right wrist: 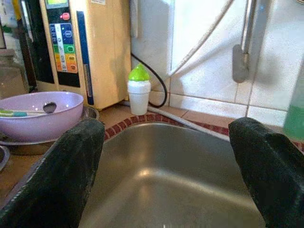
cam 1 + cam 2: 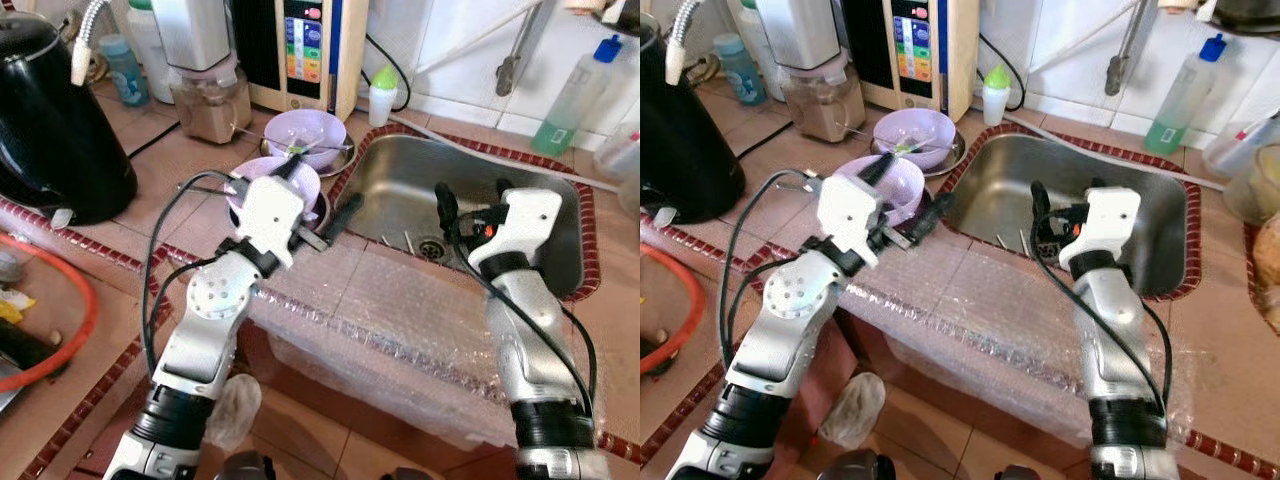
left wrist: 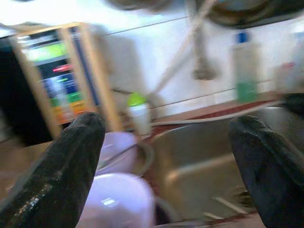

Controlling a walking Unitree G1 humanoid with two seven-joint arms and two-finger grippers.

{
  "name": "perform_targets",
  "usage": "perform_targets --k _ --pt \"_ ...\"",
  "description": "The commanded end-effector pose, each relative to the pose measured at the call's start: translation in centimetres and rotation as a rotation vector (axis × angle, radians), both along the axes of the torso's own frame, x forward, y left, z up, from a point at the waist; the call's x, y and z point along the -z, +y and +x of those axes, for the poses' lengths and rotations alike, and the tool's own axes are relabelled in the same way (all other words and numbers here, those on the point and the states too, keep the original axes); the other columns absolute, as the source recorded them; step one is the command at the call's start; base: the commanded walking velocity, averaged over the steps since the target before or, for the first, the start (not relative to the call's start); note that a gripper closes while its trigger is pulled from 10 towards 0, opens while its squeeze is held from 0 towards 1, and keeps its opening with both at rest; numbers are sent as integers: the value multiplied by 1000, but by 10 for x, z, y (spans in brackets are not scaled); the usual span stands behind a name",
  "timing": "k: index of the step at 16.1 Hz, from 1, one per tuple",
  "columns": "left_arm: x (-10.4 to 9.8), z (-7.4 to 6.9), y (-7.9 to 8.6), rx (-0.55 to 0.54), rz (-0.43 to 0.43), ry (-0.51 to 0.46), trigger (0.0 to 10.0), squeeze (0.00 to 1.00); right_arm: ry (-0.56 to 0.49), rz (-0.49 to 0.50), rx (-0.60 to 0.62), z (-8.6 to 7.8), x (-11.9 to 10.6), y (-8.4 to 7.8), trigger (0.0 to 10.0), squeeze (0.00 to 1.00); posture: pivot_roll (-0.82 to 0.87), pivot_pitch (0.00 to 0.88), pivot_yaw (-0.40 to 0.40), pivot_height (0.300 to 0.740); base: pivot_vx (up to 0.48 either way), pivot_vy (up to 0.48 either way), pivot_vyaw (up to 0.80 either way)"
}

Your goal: Kitchen organization

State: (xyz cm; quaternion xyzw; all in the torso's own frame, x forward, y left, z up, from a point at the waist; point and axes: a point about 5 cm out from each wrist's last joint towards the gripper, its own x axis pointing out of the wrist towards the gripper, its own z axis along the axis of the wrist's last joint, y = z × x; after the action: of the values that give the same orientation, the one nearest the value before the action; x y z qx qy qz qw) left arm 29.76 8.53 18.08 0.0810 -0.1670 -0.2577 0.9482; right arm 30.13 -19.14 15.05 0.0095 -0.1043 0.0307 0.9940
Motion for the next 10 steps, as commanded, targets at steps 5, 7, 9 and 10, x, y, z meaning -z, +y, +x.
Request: perform_targets --k 5,7,9,10 --pt "9 1 39 -263 -123 54 10000 0 55 -23 -10 -24 15 11 10000 1000 -67 0 17 740 0 0 0" --pt "6 -2 48 -268 -85 69 10000 0 60 -51 -18 -25 13 13 10000 447 -62 12 15 740 0 0 0" --pt "5 -8 49 -242 -39 47 10000 0 62 -69 -26 -26 9 14 10000 0 -56 39 3 740 0 0 0" --pt "11 -12 46 -208 -6 41 10000 0 72 -57 -21 -29 9 14 10000 0 -55 41 3 740 0 0 0"
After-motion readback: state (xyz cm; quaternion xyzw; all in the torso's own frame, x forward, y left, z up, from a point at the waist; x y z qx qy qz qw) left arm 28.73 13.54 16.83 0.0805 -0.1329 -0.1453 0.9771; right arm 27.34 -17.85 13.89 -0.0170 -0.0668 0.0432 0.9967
